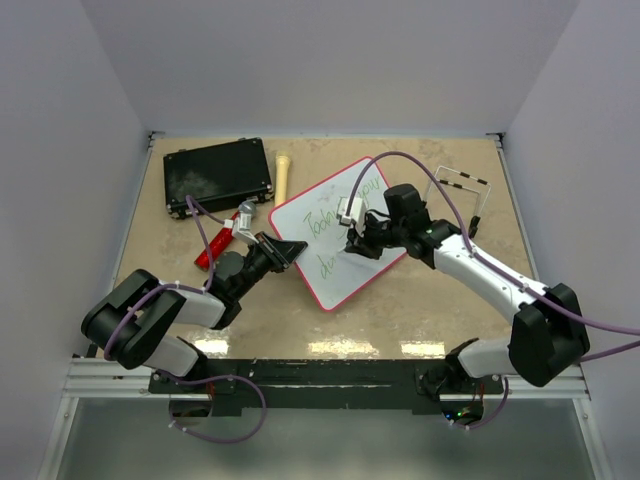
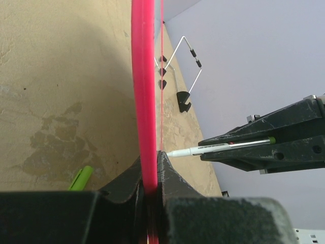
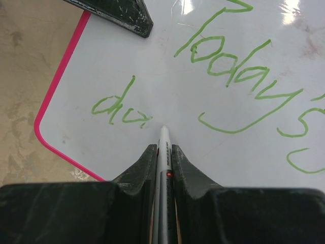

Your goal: Write a sentence on the whiteboard

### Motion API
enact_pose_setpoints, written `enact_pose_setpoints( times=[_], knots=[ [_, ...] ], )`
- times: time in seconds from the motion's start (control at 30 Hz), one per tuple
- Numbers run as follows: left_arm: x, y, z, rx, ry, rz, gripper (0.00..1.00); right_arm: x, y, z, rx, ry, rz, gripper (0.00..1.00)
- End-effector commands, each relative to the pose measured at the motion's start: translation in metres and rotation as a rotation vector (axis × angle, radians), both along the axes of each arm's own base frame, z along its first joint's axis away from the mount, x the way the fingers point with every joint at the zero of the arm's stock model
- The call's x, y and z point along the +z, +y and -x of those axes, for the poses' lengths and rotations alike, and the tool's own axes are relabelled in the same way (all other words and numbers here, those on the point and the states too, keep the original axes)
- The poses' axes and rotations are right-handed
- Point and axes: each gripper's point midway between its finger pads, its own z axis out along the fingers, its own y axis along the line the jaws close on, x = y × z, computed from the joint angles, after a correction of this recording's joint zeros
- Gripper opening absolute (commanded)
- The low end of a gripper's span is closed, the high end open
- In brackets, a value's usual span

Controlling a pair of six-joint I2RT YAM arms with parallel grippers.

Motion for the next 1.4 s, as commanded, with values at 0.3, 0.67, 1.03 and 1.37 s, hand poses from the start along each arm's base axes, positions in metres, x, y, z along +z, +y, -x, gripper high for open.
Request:
enact_pose_setpoints(
  times=[0.3, 0.67, 1.03, 1.37],
  knots=[
    [0.034, -0.007, 0.002, -0.037, -0.13, 0.053, 0.0, 0.004, 0.014, 0.001, 0.051, 0.011, -0.023, 0.0],
    [0.033, -0.007, 0.002, -0.038, -0.127, 0.052, 0.0, -0.01, 0.001, 0.019, 0.093, 0.051, 0.045, 0.0],
    [0.034, -0.007, 0.003, -0.039, -0.132, 0.051, 0.0, 0.015, 0.003, -0.016, -0.05, -0.052, 0.004, 0.0],
    [0.033, -0.007, 0.002, -0.04, -0.13, 0.051, 0.0, 0.015, 0.004, -0.025, -0.076, -0.066, 0.003, 0.0]
  ],
)
